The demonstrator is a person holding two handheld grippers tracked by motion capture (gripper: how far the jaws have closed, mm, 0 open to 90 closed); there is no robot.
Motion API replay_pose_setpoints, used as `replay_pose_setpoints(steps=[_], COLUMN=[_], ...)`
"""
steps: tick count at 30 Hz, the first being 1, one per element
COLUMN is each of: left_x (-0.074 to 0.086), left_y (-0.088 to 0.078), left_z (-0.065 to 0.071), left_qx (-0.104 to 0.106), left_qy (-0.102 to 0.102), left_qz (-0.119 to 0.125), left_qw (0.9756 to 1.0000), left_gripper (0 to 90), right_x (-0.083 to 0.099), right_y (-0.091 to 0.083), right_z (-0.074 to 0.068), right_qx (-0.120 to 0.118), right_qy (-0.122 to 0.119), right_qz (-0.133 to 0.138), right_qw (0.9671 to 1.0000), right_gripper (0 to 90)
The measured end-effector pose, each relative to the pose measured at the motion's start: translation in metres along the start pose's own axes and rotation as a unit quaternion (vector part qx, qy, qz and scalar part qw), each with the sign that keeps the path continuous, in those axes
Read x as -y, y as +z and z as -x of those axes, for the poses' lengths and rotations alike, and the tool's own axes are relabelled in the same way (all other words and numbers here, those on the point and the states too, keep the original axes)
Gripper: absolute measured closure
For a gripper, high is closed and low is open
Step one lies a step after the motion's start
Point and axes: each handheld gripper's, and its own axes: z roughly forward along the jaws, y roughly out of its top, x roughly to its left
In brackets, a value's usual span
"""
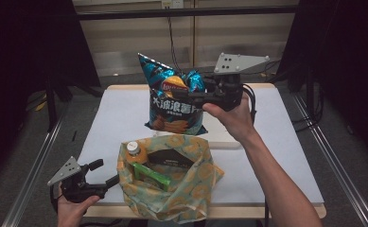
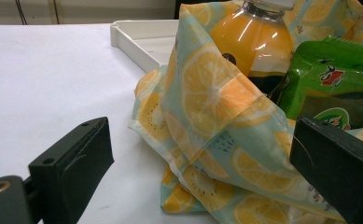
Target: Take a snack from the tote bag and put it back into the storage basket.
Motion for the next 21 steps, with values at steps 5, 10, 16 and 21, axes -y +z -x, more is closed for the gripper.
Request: replay_pose_setpoints(steps=[5,10,16,21], left_x=[0.0,0.0,-0.001,0.0], left_y=[-0.002,-0.001,-0.001,-0.003], left_z=[0.0,0.0,0.002,0.0], left_qx=[-0.001,0.0,0.0,-0.008], left_qy=[0.005,0.005,0.006,0.008], left_qz=[0.0,0.002,0.001,0.005], left_qw=[1.0,1.0,1.0,0.9999], left_gripper=[5.5,5.5,5.5,5.5], right_x=[-0.007,-0.005,0.009,0.021], right_y=[-0.002,-0.003,0.004,0.013], right_z=[0.008,0.017,0.037,0.053], right_qx=[0.009,0.011,0.024,0.027], right_qy=[-0.002,-0.003,0.001,0.007], right_qz=[0.002,0.001,-0.015,-0.026], right_qw=[1.0,0.9999,0.9996,0.9993], right_gripper=[63.5,63.5,63.6,63.6])
